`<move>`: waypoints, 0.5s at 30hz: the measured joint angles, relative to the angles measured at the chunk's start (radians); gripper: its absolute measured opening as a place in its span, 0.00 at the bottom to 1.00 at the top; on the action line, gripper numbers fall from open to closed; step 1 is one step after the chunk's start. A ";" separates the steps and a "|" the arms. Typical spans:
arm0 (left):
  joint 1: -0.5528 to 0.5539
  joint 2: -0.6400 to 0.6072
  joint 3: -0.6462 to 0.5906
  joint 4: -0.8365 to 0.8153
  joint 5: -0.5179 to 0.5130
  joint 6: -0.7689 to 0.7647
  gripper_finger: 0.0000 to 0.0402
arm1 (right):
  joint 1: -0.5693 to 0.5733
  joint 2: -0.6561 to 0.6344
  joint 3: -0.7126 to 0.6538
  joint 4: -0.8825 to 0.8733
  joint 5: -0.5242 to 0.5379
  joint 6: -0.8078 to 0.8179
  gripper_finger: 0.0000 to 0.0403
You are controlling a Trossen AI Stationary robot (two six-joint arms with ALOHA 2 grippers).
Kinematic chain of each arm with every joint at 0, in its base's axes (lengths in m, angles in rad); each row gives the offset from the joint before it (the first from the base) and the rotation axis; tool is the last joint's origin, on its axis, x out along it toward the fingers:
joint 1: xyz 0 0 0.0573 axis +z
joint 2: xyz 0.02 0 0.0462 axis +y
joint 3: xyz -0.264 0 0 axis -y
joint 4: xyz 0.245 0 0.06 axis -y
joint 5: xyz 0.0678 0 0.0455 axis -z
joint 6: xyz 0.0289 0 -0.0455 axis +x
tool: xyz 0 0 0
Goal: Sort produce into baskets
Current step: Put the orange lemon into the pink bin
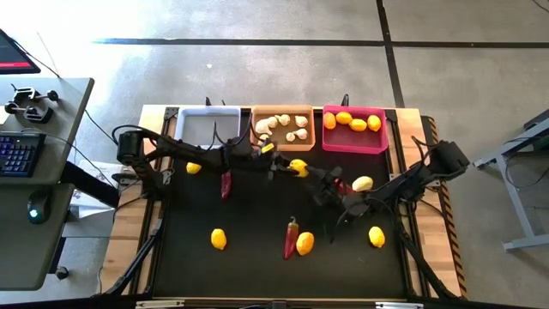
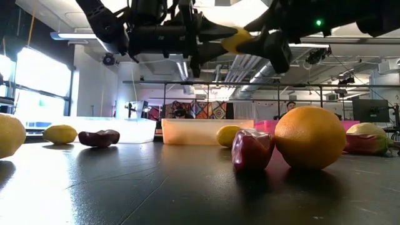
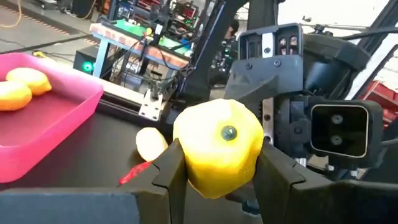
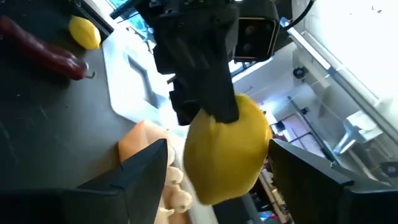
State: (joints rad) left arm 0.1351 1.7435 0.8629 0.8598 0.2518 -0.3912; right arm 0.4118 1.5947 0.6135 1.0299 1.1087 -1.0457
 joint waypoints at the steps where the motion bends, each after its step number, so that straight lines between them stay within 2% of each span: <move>1: -0.002 0.000 0.000 0.001 0.004 0.000 0.30 | -0.001 0.003 0.005 0.006 0.000 -0.010 0.67; 7: -0.011 -0.001 0.001 0.017 0.023 0.009 0.30 | -0.016 0.004 0.030 0.029 -0.001 -0.034 0.61; 15: -0.015 -0.002 0.002 0.011 0.021 0.078 0.31 | -0.017 0.004 0.036 0.028 -0.002 -0.037 0.38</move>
State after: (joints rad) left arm 0.1196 1.7416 0.8646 0.8703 0.2726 -0.3127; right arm 0.3946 1.5982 0.6498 1.0576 1.1065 -1.0823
